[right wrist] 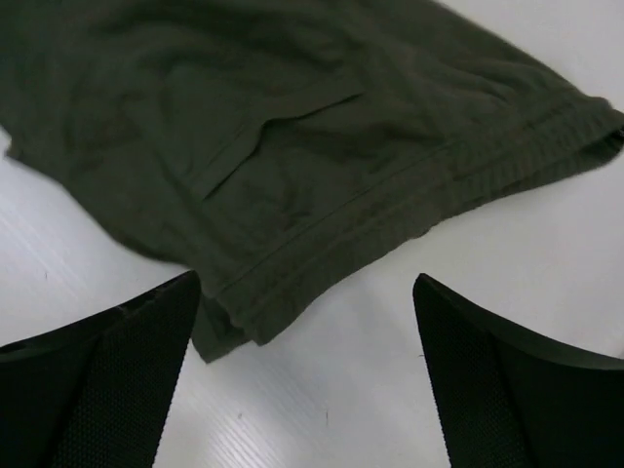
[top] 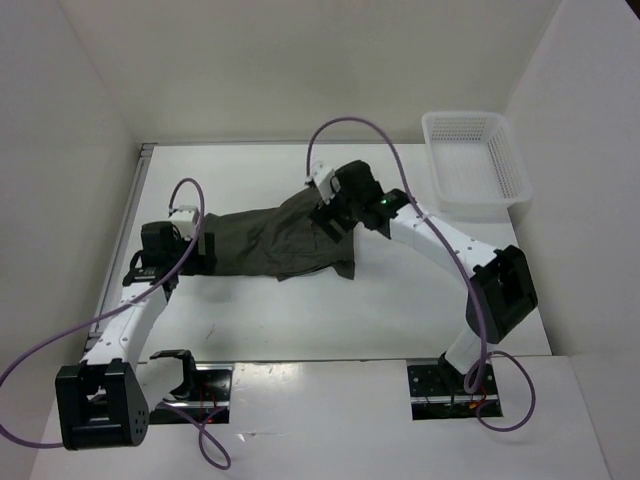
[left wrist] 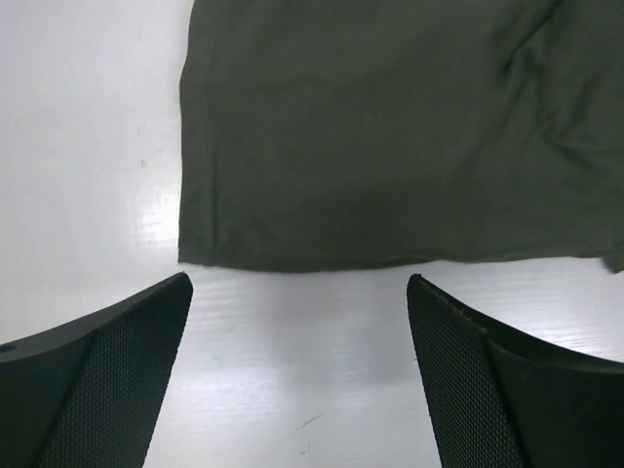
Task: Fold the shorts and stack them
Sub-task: Move the shorts to the center of the board, then flatten the shorts out
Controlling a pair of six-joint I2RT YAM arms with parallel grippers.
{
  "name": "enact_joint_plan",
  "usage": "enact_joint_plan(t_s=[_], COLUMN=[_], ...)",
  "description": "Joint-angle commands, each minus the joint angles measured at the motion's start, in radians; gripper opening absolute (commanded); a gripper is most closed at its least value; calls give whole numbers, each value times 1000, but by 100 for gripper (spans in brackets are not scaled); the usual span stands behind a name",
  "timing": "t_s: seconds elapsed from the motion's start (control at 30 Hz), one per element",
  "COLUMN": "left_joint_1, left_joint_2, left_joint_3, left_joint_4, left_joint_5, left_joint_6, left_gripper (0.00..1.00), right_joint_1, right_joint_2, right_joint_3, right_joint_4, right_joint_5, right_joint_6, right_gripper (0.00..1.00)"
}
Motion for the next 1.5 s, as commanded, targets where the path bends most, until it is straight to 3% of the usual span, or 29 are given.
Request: enact_joint_plan(t_s=[0.0,0.07,0.17,0.37,0.43,0.53,0.6,0.63,0.73,0.87,1.1,1.43,1.47], left_joint_1=[11,54,94,140,183,194,209,235,289,332,341,341,341], left_joint_2=[-36,-45,-10,12,24,35,73,100,238,485,578,648,648], left_joint_3=[-65,-130,-115,-61,-12,136,250,285,382,376,356,330,330], left_joint_4=[58,135,123,144,105,-61,-101,-154,-240,-345,-279,-192,-192], left_joint_5=[-101,-115,-37,-26,-36,73,37,128,225,291,253,213,225], left_joint_6=[4,4,4,4,4,4,4,4,4,4,4,4,4], left_gripper=[95,90,76,66,67,74,74,76,78,80,84,85,81], right_joint_1=[4,34,54,54,54,54,54,54,54,54,54,54,54], right_joint_2=[-19,-32,-32,-23,-22,-22,-22,-22,-13,-3,-32,31,40], right_joint_3=[-127,-173,-173,-194,-195,-179,-155,-155,-146,-156,-219,-233,-233], right_joint_4=[-1,8,8,30,49,62,74,74,93,77,39,77,67], right_joint_5=[13,49,23,23,47,47,47,47,47,3,-16,6,6], right_joint_6=[-209,-257,-269,-255,-227,-161,-118,-99,-71,-171,-356,-410,-410], right_gripper=[91,79,71,71,71,71,71,71,71,71,71,72,72])
